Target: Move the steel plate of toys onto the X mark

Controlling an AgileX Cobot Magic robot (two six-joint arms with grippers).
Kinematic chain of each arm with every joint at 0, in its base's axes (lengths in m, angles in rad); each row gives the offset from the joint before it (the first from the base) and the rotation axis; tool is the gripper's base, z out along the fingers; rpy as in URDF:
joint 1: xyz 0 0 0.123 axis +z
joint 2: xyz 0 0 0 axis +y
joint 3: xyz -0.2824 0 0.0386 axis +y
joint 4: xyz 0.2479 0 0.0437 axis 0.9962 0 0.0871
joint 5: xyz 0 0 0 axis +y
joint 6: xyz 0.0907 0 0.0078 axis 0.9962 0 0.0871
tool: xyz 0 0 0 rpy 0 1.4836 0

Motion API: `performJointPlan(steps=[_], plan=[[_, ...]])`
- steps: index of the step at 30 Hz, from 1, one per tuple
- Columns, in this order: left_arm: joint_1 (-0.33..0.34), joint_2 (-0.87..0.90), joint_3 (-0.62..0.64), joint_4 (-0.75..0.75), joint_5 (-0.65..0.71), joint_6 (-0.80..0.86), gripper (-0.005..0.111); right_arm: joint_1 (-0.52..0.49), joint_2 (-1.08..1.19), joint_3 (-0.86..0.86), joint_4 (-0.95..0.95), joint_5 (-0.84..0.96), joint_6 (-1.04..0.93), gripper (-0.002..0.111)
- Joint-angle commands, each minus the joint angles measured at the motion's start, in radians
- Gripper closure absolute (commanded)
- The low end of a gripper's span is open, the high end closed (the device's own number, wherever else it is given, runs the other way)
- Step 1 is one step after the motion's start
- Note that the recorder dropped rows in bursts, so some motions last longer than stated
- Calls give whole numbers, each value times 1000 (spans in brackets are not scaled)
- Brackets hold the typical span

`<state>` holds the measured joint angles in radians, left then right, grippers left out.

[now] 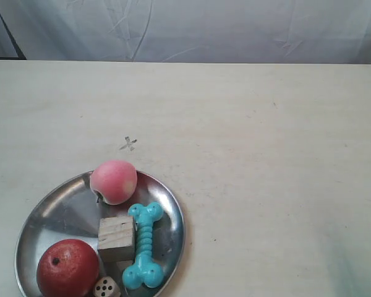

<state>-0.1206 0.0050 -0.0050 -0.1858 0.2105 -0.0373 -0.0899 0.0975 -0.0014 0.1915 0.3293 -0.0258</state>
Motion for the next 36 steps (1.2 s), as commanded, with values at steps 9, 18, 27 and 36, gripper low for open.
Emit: performJointPlan(steps=[9, 18, 27, 36], plan=[[0, -5, 5, -110, -470, -16, 106, -6, -4, 1, 342, -279, 19, 108], [0, -5, 5, -423, -439, -124, 106, -6, -4, 1, 843, -353, 26, 108], [0, 37, -114, -63, -680, 3, 107, -6, 10, -134, 783, -368, 19, 109], [0, 541, -370, -255, -575, 48, 107, -6, 457, -574, 423, 78, 19, 109]])
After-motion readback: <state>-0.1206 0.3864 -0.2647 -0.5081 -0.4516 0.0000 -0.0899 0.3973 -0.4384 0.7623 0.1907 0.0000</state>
